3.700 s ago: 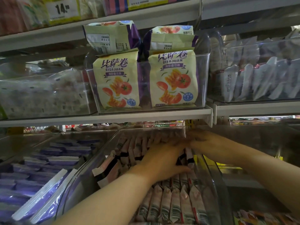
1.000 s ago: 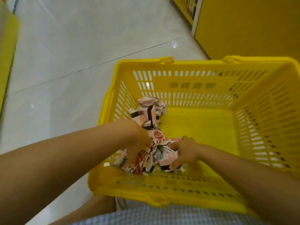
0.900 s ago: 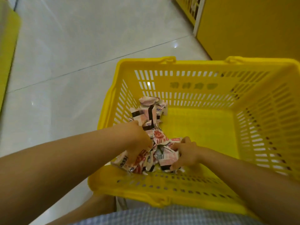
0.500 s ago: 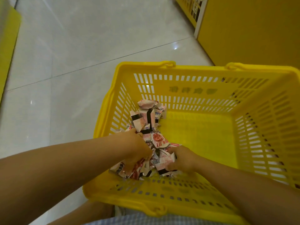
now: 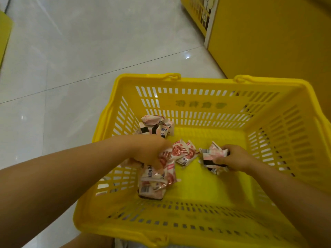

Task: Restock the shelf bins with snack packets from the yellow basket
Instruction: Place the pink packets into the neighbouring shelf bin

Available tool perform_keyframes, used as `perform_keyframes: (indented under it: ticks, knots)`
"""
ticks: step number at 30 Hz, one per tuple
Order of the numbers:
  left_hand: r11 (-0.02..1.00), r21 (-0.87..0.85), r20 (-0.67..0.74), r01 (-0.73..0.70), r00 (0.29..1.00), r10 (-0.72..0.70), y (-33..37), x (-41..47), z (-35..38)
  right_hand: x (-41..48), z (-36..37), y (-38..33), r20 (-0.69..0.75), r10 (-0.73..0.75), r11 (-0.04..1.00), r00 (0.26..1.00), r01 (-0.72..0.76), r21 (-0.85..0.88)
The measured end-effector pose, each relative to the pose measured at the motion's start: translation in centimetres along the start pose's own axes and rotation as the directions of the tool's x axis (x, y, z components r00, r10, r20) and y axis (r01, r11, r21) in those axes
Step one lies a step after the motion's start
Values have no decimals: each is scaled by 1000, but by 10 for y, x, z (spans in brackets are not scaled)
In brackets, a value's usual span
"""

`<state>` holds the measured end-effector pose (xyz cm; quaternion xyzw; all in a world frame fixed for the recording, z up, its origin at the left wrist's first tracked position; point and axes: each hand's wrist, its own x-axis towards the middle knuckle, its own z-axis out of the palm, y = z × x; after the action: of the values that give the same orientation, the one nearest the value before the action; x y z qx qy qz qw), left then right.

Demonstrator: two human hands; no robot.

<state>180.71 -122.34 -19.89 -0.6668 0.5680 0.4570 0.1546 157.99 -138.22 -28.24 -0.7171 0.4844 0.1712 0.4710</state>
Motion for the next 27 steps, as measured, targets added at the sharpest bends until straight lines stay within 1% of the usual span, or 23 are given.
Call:
perform_keyframes:
  ticks: [2, 4, 6, 8, 11, 13, 14, 15, 18, 20, 22, 23, 25, 27]
  knots:
    - [980, -193, -161, -41, 987, 9, 4, 11, -4, 1, -6, 8, -53, 12, 999, 998, -10, 47]
    - [926, -371, -290, -68, 956, -46, 15, 29, -5, 4, -10, 15, -112, 16, 994, 994, -4, 107]
    - [832, -548, -352, -87, 926, -135, 27, 53, -1, 5, -12, 19, -181, 15, 988, 983, 13, 152]
    - [728, -675, -381, -124, 902, -200, 36, 76, 6, 6, -17, 21, -262, -3, 987, 965, 44, 152]
    - [580, -788, -416, -205, 872, -257, 46, 100, 12, 7, -23, 25, -357, -31, 986, 934, 87, 143]
    - [493, -828, -457, -267, 830, -320, 50, 109, 17, 7, -21, 25, -413, -86, 991, 907, 120, 56]
    - [477, -832, -475, -284, 808, -347, 51, 111, 19, 8, -20, 24, -438, -129, 991, 890, 130, -28]
    - [478, -828, -488, -292, 795, -360, 50, 113, 20, 9, -19, 24, -456, -175, 983, 872, 130, -129]
    - [496, -824, -478, -274, 806, -350, 43, 110, 21, 10, -17, 25, -484, -301, 910, 822, 97, -402]
    - [555, -803, -467, -216, 806, -363, 35, 106, 21, 8, -16, 25, -521, -374, 855, 767, 68, -513]
    - [626, -757, -495, -185, 788, -366, 29, 101, 22, 7, -15, 25, -562, -417, 834, 714, 56, -548]
    - [642, -743, -516, -191, 774, -366, 27, 99, 23, 6, -16, 24, -574, -427, 840, 699, 71, -538]
    - [642, -737, -543, -214, 753, -373, 24, 95, 23, 4, -17, 20, -596, -457, 855, 660, 140, -500]
    - [659, -730, -529, -184, 763, -373, 23, 93, 22, 0, -17, 14, -615, -486, 857, 621, 200, -474]
